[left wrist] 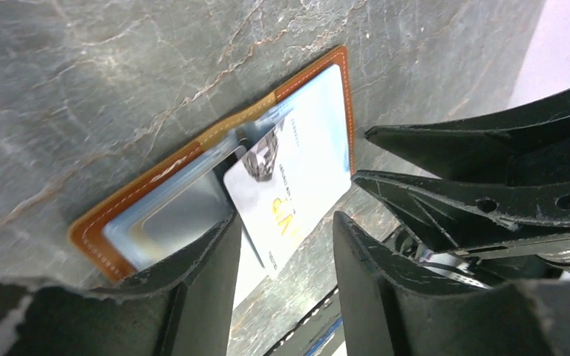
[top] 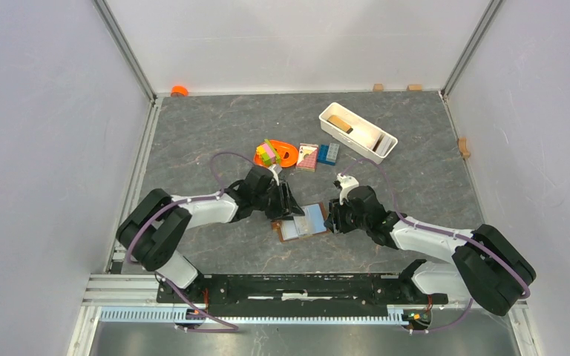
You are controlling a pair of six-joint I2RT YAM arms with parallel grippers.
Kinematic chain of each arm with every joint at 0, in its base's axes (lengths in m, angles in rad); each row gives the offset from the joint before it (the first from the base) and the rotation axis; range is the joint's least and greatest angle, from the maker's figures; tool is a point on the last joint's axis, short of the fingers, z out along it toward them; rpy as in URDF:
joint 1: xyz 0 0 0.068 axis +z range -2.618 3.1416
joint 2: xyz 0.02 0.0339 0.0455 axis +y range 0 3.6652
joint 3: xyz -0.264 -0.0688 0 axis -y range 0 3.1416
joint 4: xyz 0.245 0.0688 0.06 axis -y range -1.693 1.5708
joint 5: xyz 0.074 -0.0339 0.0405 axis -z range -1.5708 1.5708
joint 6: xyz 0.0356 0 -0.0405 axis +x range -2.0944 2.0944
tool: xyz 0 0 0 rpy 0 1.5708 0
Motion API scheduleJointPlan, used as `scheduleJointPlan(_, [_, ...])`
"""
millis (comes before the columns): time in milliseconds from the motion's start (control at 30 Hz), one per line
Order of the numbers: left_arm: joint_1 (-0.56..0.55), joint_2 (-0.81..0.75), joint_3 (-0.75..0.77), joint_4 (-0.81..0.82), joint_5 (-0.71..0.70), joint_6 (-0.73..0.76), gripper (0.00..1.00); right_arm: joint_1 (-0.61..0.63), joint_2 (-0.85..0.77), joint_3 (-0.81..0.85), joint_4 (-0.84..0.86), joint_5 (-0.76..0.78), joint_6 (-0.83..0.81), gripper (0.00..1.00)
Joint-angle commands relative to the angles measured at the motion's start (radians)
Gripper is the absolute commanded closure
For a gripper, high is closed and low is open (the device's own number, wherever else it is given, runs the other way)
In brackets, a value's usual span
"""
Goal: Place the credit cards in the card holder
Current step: Insert the credit card into the card holder.
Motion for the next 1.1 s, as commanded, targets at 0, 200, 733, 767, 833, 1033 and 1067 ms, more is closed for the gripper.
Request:
scheduleJointPlan(0, [-0.017,-0.089,0.055,-0.217,-0.096,0.124,0.43,0.005,0.006,-0.001,-0.078,0.022,0.005,0.55])
scheduleJointPlan(200, [-0.041,-0.162,0.051,-0.275,-0.110,0.122,0.42,0.005,-0.002,-0.006,-0.076,0.020,0.004,0.55])
scheduleJointPlan(733, [-0.084,-0.009,0.044,-0.119,-0.073,0.051,0.42,0.006,-0.005,-0.005,-0.074,0.016,0.011,0.54])
scheduleJointPlan(767, [-0.084,-0.005,0.046,-0.112,-0.073,0.049,0.43,-0.006,-0.003,-0.007,-0.072,0.016,0.012,0.54])
scheduleJointPlan(833, [-0.084,0.005,0.054,-0.104,-0.073,0.047,0.43,0.005,0.001,-0.009,-0.070,0.015,0.012,0.54])
scheduleJointPlan(1033, [-0.090,0.041,0.075,-0.065,-0.062,0.032,0.43,0.005,0.011,-0.014,-0.057,0.003,0.015,0.54])
scheduleJointPlan(1067, [-0.092,0.048,0.079,-0.053,-0.057,0.025,0.43,0.005,0.013,-0.015,-0.055,0.001,0.017,0.54])
